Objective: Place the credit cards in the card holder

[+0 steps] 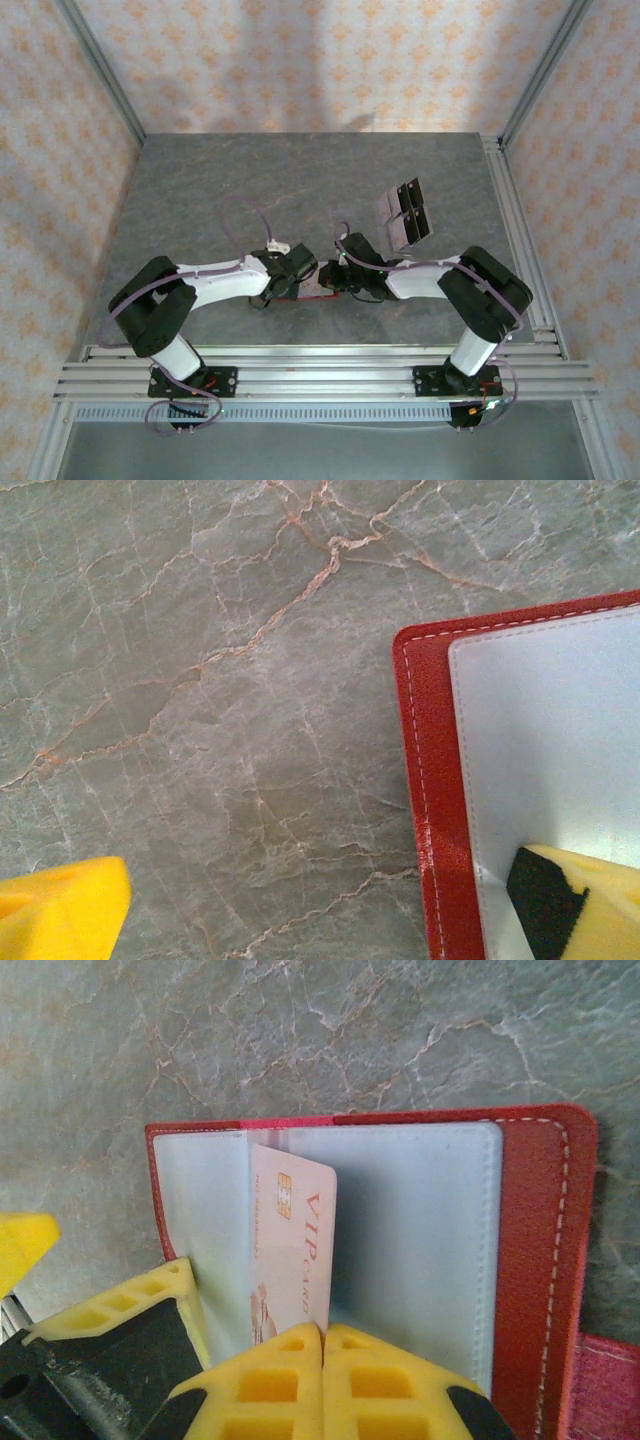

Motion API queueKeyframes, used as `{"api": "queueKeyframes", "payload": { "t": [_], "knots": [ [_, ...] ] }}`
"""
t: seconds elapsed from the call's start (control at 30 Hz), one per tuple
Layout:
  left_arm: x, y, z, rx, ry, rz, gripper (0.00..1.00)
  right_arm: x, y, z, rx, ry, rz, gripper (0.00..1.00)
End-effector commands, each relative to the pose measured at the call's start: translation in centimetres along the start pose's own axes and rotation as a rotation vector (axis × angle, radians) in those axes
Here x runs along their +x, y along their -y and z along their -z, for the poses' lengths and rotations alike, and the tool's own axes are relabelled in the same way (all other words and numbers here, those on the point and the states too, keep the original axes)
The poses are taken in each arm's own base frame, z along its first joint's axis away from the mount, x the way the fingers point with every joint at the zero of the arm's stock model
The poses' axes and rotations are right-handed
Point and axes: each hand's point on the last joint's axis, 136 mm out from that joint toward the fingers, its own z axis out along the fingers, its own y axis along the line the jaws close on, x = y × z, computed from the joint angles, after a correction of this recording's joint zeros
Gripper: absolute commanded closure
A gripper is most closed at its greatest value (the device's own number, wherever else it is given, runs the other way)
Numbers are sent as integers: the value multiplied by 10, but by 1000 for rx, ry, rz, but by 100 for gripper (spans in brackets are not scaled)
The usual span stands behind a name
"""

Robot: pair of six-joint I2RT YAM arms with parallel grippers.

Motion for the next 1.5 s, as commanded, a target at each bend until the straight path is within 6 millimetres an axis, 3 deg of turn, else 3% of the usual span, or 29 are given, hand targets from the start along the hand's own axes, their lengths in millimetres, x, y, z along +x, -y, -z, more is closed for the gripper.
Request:
{"api": "queueKeyframes", "payload": {
  "t": [0.0, 0.8, 1.07, 1.13, 1.27, 1.47],
  "knots": [
    [12, -15, -8, -67, -25, -8, 0, 4, 2, -4, 14, -23, 6, 100],
    [13, -14, -7, -59, -25, 0, 0, 0, -1, -16, 7, -34, 0, 100],
    [-5, -13, 14, 8, 12, 90, 0, 6, -1, -20, 3, -55, -7, 100],
    [-13, -17, 24, 27, 36, 137, 0, 6, 1, -20, 6, -56, -9, 100],
    [-25, -44, 35, 6, 61, 249, 0, 6, 1, -20, 11, -57, -8, 100],
    [-14, -66, 17, -52, 10, 262, 0, 6, 2, -23, 16, -64, -8, 100]
  ]
}}
